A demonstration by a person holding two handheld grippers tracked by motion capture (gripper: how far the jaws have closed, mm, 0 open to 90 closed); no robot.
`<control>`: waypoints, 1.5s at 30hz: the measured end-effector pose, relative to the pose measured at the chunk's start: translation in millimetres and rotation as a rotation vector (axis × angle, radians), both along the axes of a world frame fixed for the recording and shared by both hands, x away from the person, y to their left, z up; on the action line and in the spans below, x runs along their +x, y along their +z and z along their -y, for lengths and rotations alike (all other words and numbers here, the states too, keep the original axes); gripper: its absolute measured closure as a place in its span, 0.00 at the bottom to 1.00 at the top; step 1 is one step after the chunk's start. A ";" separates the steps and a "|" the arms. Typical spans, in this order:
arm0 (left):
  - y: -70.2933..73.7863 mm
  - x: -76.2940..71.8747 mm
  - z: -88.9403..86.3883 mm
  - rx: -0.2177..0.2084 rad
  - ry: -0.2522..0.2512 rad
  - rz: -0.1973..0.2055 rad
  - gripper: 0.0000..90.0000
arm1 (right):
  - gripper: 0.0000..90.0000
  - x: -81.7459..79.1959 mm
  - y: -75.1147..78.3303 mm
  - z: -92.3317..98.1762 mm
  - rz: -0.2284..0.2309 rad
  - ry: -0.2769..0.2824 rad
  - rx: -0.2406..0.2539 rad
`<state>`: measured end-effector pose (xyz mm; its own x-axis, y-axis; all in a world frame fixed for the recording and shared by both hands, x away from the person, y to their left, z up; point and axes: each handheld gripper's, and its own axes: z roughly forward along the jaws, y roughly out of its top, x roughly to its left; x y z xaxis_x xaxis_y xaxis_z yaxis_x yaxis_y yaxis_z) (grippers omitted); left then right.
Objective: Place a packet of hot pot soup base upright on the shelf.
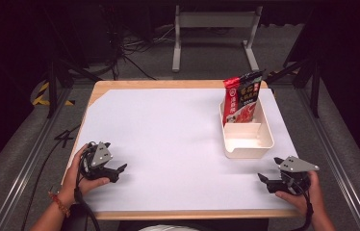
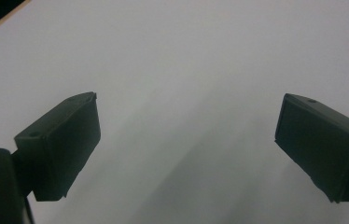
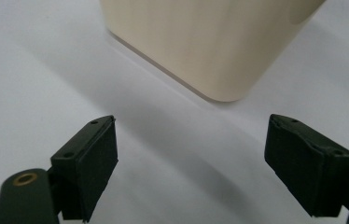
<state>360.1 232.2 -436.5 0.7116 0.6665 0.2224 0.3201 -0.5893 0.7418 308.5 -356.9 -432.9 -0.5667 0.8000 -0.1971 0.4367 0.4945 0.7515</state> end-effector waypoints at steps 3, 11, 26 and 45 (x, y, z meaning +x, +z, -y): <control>-1.8 -3.8 -9.8 -0.039 0.015 -0.011 0.09 | 0.18 -0.1 -0.1 -0.2 0.002 -0.001 -0.006; -8.8 -18.3 -37.4 -0.177 0.078 -0.030 0.09 | 0.18 -1.6 0.6 -1.0 0.017 -0.004 -0.038; -11.8 -18.7 -43.7 -0.232 0.086 -0.043 0.09 | 0.18 -0.2 1.0 -0.4 0.023 -0.005 -0.032; -12.7 -18.4 -42.1 -0.217 0.071 -0.041 0.09 | 0.17 -0.1 1.5 0.3 0.026 -0.005 -0.036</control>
<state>341.7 274.3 -449.2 0.6668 0.7441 0.0402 0.3874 -0.3923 0.8343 308.4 -357.1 -431.4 -0.5571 0.7947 -0.2408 0.4197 0.5197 0.7442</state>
